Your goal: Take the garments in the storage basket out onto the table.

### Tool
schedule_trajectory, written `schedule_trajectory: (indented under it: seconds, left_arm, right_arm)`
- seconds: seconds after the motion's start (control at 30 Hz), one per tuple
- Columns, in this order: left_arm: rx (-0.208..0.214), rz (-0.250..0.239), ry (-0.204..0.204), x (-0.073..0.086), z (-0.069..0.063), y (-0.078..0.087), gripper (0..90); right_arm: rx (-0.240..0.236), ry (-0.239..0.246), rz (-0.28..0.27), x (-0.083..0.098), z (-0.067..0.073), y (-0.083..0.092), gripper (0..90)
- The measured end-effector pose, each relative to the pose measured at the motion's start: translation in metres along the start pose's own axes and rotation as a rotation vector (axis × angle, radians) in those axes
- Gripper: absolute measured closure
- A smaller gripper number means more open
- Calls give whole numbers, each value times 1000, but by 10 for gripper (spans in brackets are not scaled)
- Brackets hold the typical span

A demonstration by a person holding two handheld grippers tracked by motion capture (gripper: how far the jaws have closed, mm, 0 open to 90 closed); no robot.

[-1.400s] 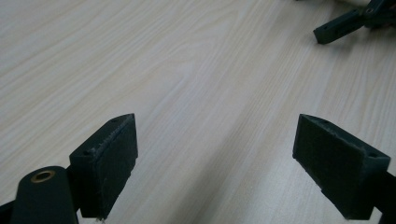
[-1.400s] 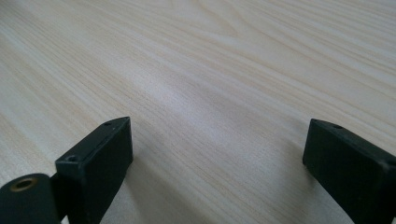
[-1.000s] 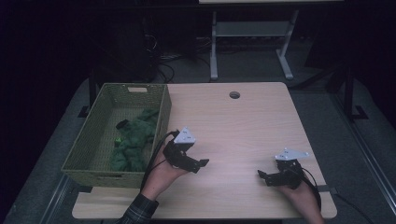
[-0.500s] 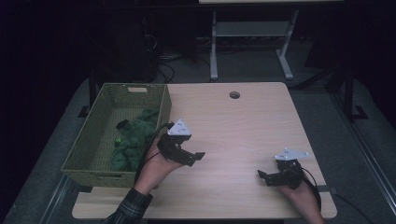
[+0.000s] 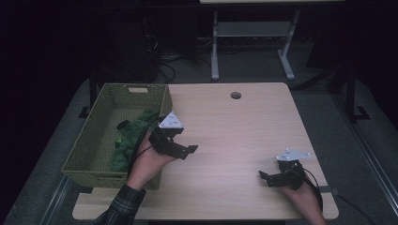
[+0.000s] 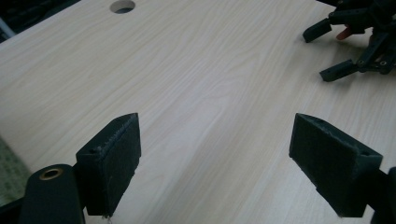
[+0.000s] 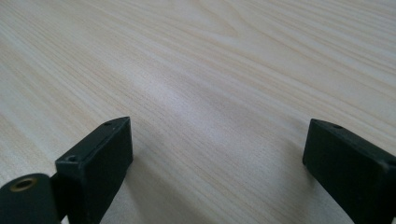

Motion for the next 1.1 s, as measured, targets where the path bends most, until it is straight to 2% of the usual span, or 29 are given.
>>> schedule_trajectory:
  seconds: [0.03,0.43,0.5,0.63,0.73,1.03,1.1]
  left_arm:
    - [-9,-7,10,0,5,3,163]
    - [-52,-4,49,10,29,18,164]
    - [-56,-8,58,13,35,23,199]
    - [-73,-6,76,18,44,27,207]
    - [-81,-3,76,20,48,31,216]
    - [-136,15,118,38,74,45,254]
    - [-141,14,116,39,77,46,277]
  right_arm:
    - [0,0,0,0,0,0,80]
    - [0,0,0,0,0,0,80]
    - [0,0,0,0,0,0,80]
    - [0,-1,1,0,0,0,80]
    - [0,0,0,0,0,0,80]
    - [-1,-1,1,0,0,0,80]
    - [-1,0,1,0,0,0,80]
Point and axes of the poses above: each handheld gripper's, and its own axes: y roughly backward along the jaws, x roughly out of its underside, z roughly to its left, the point moved 4 cm from there along -y, roughly forward along the jaws, and after that the axes turned 14 degrees about -x, right-handed, at the moved point
